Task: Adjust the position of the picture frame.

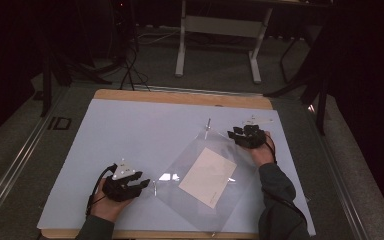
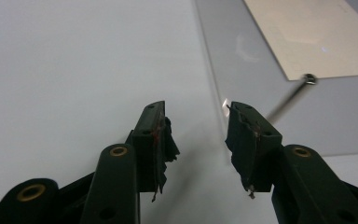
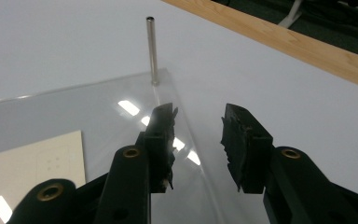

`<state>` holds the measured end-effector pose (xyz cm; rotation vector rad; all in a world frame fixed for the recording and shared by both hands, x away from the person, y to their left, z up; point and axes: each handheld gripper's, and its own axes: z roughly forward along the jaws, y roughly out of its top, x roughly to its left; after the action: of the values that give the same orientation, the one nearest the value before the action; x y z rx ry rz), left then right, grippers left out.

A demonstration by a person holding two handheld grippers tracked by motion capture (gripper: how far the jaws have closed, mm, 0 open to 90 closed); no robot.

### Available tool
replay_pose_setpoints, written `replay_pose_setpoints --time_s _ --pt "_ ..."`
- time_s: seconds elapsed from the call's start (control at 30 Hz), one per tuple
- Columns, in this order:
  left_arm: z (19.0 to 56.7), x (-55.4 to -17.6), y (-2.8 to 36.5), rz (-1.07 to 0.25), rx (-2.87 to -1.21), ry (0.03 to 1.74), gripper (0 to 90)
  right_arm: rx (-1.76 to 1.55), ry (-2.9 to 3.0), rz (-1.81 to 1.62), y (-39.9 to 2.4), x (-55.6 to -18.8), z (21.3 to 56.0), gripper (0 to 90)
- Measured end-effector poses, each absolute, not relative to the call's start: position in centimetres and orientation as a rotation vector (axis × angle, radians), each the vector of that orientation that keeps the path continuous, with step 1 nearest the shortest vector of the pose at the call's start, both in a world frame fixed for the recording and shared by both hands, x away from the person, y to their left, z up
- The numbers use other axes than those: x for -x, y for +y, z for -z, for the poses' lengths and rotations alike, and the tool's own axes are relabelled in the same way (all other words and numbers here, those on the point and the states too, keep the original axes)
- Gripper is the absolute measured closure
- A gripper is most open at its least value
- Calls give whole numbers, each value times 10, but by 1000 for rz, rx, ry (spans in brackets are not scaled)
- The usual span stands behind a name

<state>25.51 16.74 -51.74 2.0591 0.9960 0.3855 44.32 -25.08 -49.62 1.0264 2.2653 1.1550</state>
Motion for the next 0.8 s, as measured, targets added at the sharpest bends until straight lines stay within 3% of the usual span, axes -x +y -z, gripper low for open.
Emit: replay_pose_setpoints --time_s 0.47,0.8 --pt "519 -241 154 -359 -2103 892 596 -1028 2268 -1162 -237 -453 494 619" --pt "523 -250 139 -358 -2105 846 608 -1016 2279 -1176 -224 -456 495 610"
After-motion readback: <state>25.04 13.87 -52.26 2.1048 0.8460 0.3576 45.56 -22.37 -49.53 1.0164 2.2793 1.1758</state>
